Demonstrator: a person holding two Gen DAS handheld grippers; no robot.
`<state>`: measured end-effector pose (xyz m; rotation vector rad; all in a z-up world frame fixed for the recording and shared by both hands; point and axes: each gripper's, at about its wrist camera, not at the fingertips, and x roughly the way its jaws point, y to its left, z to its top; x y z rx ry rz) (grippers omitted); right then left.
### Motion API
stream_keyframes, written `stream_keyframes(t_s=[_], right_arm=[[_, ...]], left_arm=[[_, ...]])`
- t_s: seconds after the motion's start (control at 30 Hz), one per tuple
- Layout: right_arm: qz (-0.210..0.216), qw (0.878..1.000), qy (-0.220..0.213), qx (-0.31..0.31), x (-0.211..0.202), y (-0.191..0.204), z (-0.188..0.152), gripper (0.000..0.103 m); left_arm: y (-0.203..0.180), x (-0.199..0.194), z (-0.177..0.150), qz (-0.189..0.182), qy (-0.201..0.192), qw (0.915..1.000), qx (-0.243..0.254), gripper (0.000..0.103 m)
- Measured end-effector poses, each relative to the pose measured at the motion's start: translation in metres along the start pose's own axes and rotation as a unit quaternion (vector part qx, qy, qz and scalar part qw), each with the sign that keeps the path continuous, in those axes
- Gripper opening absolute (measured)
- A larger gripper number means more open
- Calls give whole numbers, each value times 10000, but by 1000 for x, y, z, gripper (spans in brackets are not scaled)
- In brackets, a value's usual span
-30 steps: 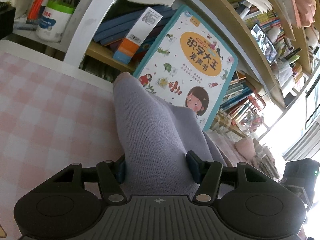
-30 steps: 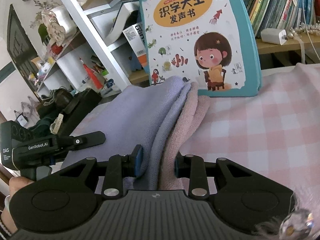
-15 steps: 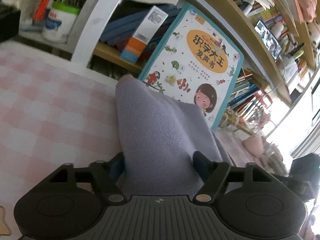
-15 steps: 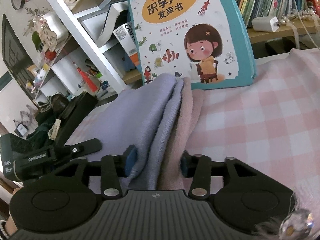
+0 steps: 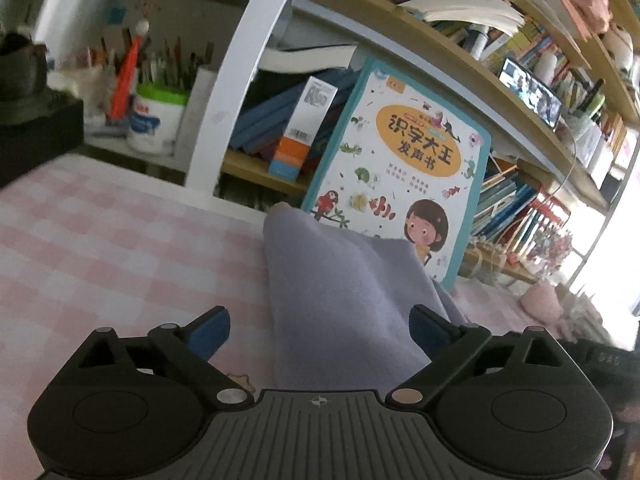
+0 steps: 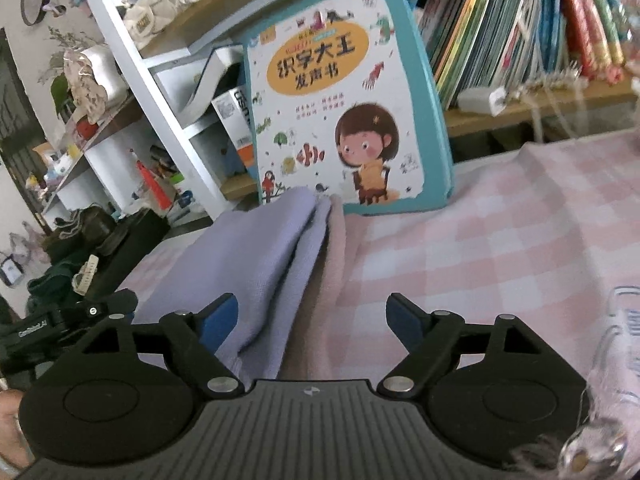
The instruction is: Fold clothes
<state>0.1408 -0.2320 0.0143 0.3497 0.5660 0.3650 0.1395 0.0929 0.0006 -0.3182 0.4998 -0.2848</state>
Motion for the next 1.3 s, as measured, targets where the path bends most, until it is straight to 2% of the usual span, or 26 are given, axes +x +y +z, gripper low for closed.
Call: stream_keyframes(t_s=[0.3, 0.5, 0.8, 1.3], right_arm=[[-582, 9938, -421, -845, -27, 28, -23, 86], [-855, 9862, -558, -1301, -34, 44, -40, 91], [-1029, 9819, -584, -1476, -38, 53, -63, 94], [-1234, 9751, -692, -1706, -39, 61, -68, 101]], left_arm=[[-36, -20, -24, 449, -147, 9961, 745, 98], [-52, -28, -38, 607, -195, 9936, 933, 99], [-63, -36, -50, 748, -331, 9901, 1139, 102], [-67, -40, -56, 986, -439, 9870, 1188, 103]])
